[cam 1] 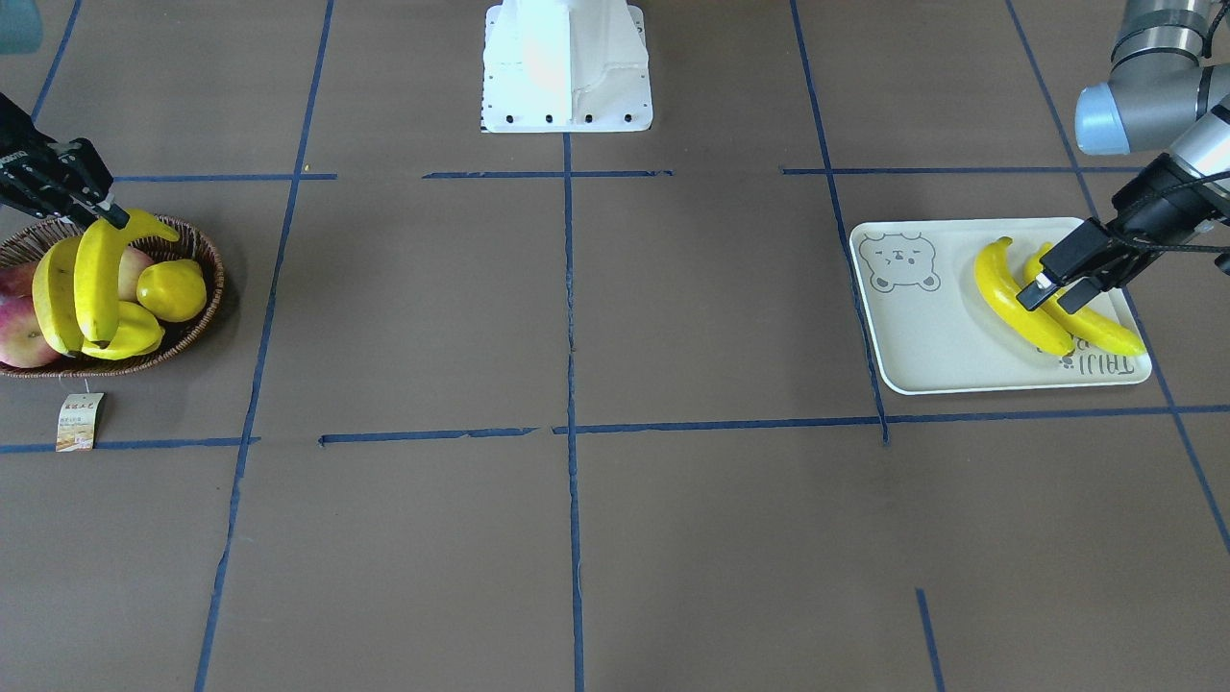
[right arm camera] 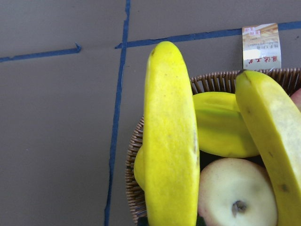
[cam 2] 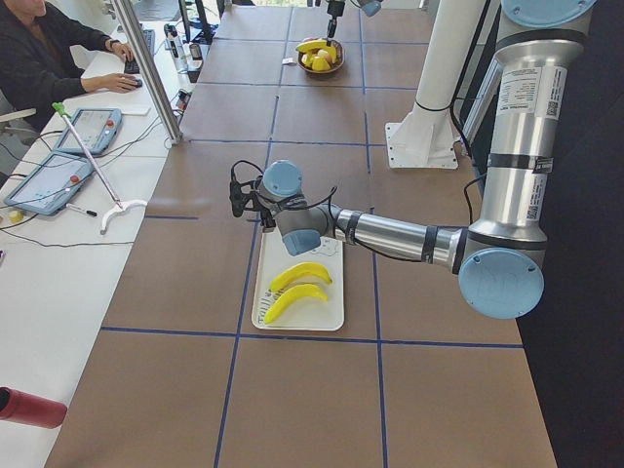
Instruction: Transfer all bananas from basket to plate
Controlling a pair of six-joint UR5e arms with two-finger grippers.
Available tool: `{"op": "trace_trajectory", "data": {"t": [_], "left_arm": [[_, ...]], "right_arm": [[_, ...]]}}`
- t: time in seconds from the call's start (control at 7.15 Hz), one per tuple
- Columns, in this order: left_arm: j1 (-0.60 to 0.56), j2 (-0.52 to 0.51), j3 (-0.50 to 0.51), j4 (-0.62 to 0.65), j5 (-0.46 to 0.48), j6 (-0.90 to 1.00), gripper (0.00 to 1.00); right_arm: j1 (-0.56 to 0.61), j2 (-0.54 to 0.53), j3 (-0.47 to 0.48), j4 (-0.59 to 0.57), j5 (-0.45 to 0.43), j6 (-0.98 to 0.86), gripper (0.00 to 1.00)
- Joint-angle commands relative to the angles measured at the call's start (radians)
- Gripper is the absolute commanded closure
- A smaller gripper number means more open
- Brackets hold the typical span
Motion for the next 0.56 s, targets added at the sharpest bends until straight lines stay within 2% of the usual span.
{"op": "trace_trajectory", "data": {"t": [0.0,0.14,0.28,0.42], "left_arm": [[0.000,0.000,-0.010,0.000,0.000,-0.003,0.00],[0.005,-0.011,-0.006,0.000,-0.002,-0.005,0.00],[0.009,-0.047,0.003,0.005,-0.003,-0.015,0.00],[0.044,-0.092,0.002,0.000,-0.003,-0.114,0.00]], "right_arm": [[0.144,0.008,0.027,-0.005,0.177,0.000,1.00],[0.099,0.074,0.027,-0.049,0.161,0.003,1.00],[0.071,0.214,0.025,-0.162,0.139,0.011,1.00],[0.010,0.326,0.024,-0.212,0.107,0.048,0.99]]}}
